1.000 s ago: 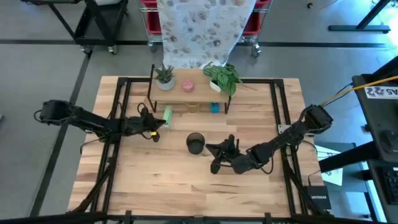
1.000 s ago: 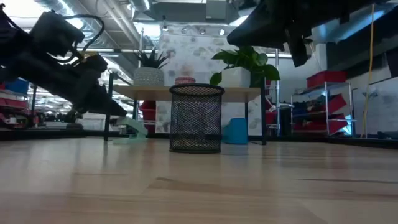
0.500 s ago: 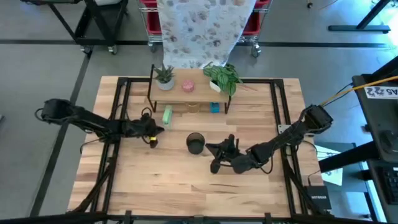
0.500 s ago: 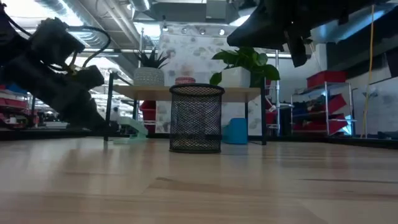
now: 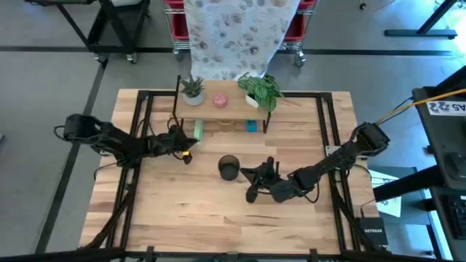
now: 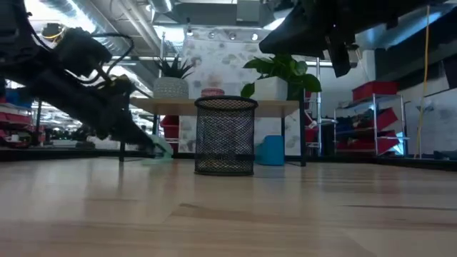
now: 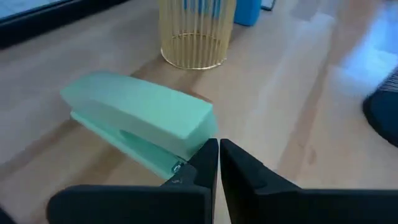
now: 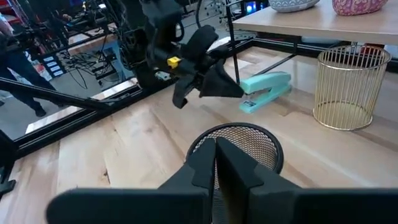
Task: Stock shelves
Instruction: Put the light blue stapler under the shelf
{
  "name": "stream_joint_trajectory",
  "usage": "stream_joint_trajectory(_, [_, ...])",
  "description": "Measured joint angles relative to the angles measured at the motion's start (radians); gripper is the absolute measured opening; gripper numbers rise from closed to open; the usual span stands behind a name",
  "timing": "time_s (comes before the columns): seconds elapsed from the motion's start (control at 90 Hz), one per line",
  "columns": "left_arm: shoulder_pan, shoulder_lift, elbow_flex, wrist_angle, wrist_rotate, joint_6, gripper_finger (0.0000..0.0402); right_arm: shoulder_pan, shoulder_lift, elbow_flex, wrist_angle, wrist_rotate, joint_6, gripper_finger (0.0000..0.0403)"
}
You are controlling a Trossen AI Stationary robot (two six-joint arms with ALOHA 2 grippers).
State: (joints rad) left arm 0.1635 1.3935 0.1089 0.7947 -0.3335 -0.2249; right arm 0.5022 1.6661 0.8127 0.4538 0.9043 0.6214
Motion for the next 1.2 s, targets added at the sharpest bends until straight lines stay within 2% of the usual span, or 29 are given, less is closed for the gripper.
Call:
stream_joint_trajectory(0.2, [0.032,0.131,0.08,0.004,-0.026,0.046,0.0,0.001,0.0,0.0,0.0,-0.015,0.0,0.0])
stream_joint_trajectory(0.322, [0.036,0.168,0.101,0.007,-0.066,0.052,0.0,0.001,0.0,0.0,0.0,-0.033,0.001,0.0])
stream_joint_trajectory(0.533, [0.011,0.171,0.101,0.01,-0.082,0.05,0.0,0.001,0.0,0.0,0.001,-0.034,0.001,0.0])
stream_joint_trajectory(0.811, [-0.113,0.168,0.101,-0.069,-0.102,-0.028,0.0,0.001,0.0,0.0,0.001,-0.034,0.001,0.0])
stream_joint_trajectory(0.956, [-0.161,0.166,0.102,-0.132,-0.191,-0.109,0.0,0.001,0.0,0.0,0.001,-0.034,0.001,0.0])
stream_joint_trajectory(1.1, [-0.14,0.166,0.1,-0.137,-0.288,-0.112,0.0,0.001,0.0,0.0,0.002,-0.034,0.002,0.0])
stream_joint_trajectory(1.2, [-0.097,0.166,0.1,-0.121,-0.298,-0.089,0.0,0.001,0.0,0.0,0.002,-0.034,0.002,0.0])
